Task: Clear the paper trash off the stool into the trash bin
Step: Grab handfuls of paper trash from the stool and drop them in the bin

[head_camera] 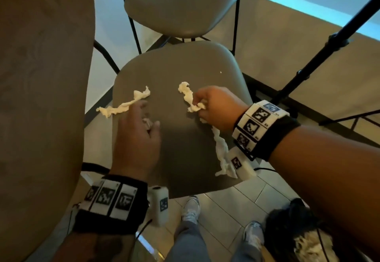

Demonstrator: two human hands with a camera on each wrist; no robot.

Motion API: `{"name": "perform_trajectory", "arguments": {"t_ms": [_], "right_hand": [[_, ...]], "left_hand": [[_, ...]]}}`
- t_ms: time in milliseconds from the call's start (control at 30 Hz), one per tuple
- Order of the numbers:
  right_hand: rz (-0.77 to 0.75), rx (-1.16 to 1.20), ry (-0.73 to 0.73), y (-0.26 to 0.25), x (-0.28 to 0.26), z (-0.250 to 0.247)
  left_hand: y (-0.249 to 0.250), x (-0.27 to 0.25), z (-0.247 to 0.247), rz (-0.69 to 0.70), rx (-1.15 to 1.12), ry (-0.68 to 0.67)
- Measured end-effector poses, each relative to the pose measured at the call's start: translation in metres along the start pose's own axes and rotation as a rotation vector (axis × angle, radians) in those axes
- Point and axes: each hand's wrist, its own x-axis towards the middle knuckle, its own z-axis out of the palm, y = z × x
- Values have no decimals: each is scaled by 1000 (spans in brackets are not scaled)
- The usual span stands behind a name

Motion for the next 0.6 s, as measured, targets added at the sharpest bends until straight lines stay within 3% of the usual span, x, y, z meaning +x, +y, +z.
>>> {"name": "perform_trajectory", "arguments": {"t_ms": [100, 233, 333, 433, 533, 600], "right_hand": [[-2, 127, 139, 9, -11, -14], [-14, 228, 243, 19, -30, -36], [-30, 184, 277, 27, -49, -37], [-61, -31, 86, 33, -69, -19], [-95, -173, -246, 34, -84, 5], [-170, -322, -313, 37, -88, 20]], "left_hand": [[10, 27, 5, -31, -51, 64], [13, 58, 10, -201, -101, 120], [3, 71, 14, -298, -18, -2], [-4, 78, 19, -359, 155, -154], [-3, 78, 21, -358, 224, -177], [-2, 75, 22, -330, 226, -177]]}}
